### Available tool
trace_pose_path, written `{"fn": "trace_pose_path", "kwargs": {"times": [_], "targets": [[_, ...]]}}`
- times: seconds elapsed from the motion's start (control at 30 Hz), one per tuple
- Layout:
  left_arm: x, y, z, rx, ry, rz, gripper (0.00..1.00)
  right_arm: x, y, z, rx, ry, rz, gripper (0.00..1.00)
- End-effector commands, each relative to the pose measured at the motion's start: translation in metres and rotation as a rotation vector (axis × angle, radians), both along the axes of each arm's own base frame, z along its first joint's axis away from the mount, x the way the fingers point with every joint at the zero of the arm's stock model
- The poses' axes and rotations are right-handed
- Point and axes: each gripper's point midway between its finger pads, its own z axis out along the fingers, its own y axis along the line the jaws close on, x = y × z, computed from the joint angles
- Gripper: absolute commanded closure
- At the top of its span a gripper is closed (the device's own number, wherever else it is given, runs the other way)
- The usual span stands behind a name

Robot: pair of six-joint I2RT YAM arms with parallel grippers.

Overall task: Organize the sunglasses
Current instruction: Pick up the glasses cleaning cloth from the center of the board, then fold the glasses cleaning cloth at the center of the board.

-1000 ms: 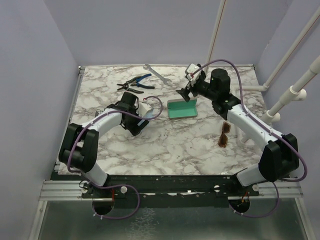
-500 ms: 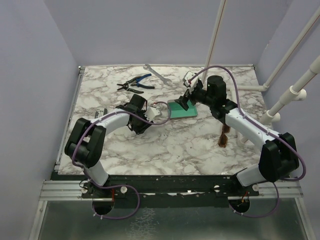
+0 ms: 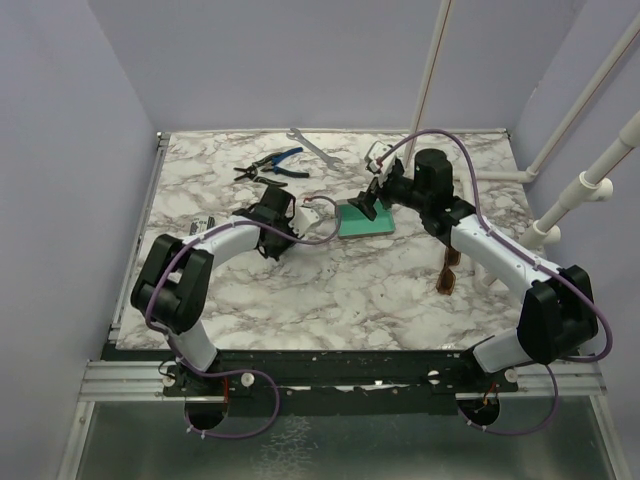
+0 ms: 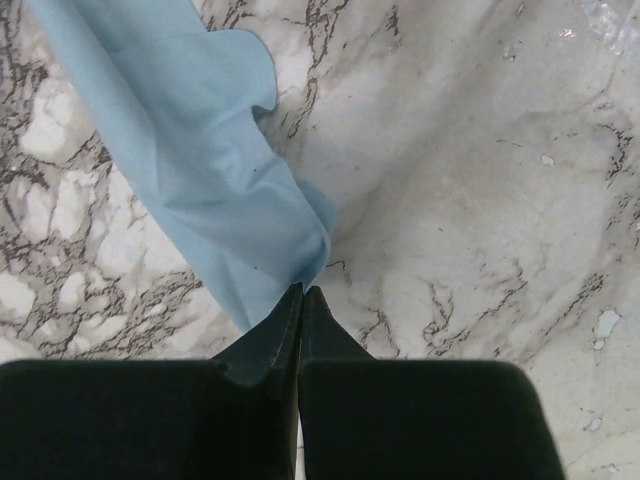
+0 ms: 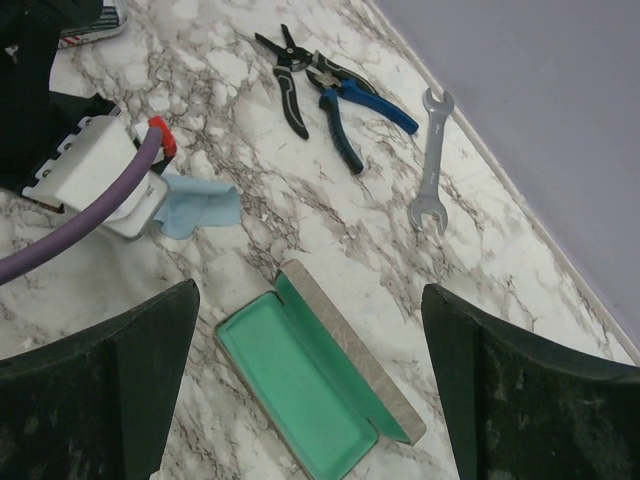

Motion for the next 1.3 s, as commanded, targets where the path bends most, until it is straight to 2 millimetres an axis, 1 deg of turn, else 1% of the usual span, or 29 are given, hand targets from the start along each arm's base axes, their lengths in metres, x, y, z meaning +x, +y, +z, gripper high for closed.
{"fn": "trace_pose_path", "kwargs": {"times": [0.0,0.1,0.2,0.3,0.43,0.53,0.63,0.73,0.77,0.83,0.9,0.97,1.03,1.1,1.17,1.27], "targets": [[0.023,-0.002,0.056,-0.05,-0.104,0.06,1.0,-0.013,0.011,0.006,0.013,0.017,0.095,0.05],[0.024,-0.006,0.091,-0.075,-0.122,0.053,1.0,-0.023,0.017,0.009,0.039,0.017,0.15,0.06],[0.021,-0.01,0.126,-0.1,-0.121,0.045,1.0,-0.03,0.021,0.014,0.073,0.01,0.187,0.06],[0.015,-0.011,0.153,-0.119,-0.101,0.064,1.0,-0.036,0.026,0.019,0.113,0.007,0.219,0.08],[0.007,-0.013,0.176,-0.154,-0.093,0.096,1.0,-0.045,0.04,0.019,0.207,0.067,0.288,0.15],[0.0,-0.021,0.194,-0.196,-0.101,0.063,1.0,-0.055,0.054,0.017,0.271,0.089,0.369,0.2],[-0.012,-0.028,0.21,-0.216,-0.133,-0.069,1.0,-0.058,0.062,0.014,0.269,0.051,0.423,0.2],[-0.039,-0.026,0.223,-0.164,-0.194,-0.381,1.0,-0.063,0.068,0.011,0.254,0.064,0.492,0.2],[-0.049,-0.022,0.224,-0.12,-0.221,-0.504,1.0,-0.064,0.07,0.01,0.245,0.074,0.512,0.2],[-0.063,-0.008,0.219,-0.01,-0.285,-0.682,1.0,-0.064,0.069,0.004,0.229,0.087,0.517,0.2],[-0.069,0.004,0.202,0.145,-0.329,-0.825,1.0,-0.063,0.067,-0.004,0.211,0.094,0.492,0.2],[-0.071,0.013,0.186,0.303,-0.381,-0.945,1.0,-0.061,0.065,-0.011,0.193,0.105,0.462,0.2],[-0.066,0.013,0.181,0.419,-0.473,-1.039,1.0,-0.062,0.064,-0.017,0.18,0.121,0.444,0.2],[-0.059,0.007,0.185,0.485,-0.582,-1.104,1.0,-0.065,0.063,-0.02,0.169,0.128,0.438,0.2],[-0.056,-0.001,0.191,0.512,-0.655,-1.163,1.0,-0.066,0.061,-0.023,0.154,0.126,0.427,0.2],[-0.059,-0.008,0.195,0.539,-0.712,-1.242,1.0,-0.071,0.062,-0.033,0.095,0.124,0.427,0.21]]}}
